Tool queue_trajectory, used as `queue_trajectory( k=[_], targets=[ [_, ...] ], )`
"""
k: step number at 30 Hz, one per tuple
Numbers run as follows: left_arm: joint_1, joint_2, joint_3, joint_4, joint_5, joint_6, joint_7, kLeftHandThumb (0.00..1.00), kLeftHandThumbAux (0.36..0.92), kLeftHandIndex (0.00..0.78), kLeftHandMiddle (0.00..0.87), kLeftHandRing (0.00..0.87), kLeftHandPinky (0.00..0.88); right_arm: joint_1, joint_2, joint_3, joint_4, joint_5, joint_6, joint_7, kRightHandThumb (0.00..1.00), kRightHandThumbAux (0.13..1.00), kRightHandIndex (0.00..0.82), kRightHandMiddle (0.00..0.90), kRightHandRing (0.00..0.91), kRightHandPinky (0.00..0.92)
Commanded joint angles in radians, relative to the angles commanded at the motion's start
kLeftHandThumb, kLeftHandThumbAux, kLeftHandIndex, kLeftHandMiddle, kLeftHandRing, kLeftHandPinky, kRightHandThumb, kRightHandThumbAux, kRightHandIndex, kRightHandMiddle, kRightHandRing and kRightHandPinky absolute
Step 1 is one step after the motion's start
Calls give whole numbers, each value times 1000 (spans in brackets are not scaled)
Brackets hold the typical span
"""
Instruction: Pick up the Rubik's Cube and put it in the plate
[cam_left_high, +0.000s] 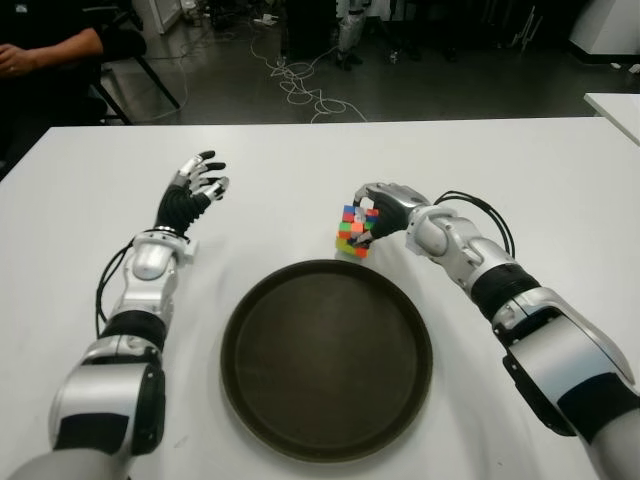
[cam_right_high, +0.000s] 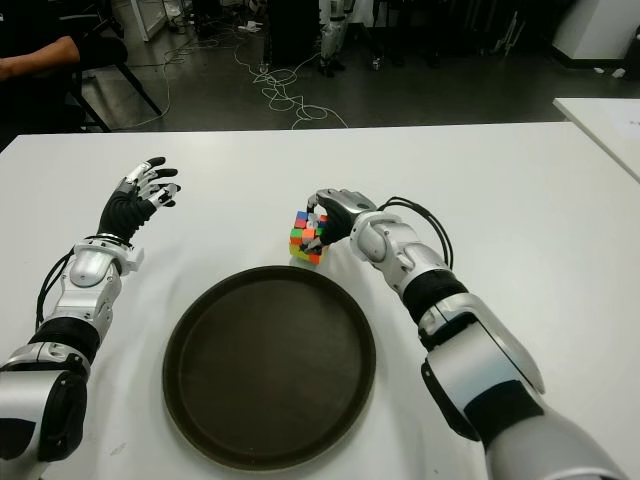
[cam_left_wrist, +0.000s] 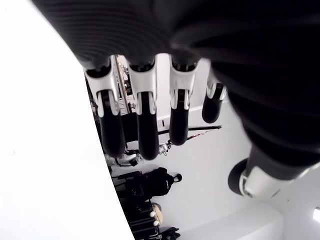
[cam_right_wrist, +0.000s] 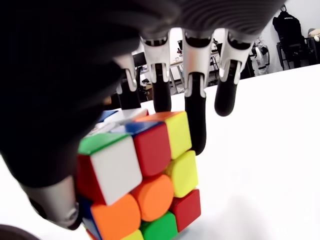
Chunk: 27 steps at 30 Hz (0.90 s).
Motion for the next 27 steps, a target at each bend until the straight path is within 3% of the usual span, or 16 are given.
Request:
queue_trajectory(
  k=[17, 27],
  targets=[
    [-4, -3, 7, 5, -7, 8, -7, 174, 612, 141, 225, 265, 323, -12, -15, 26, 14, -23, -40, -48, 683, 738, 425, 664, 660, 635],
    [-6, -1, 4, 10, 0, 10, 0, 173, 618, 139, 219, 263, 316, 0, -45, 31, -55, -44, -80, -92, 684, 737, 426, 667, 664, 632]
  ],
)
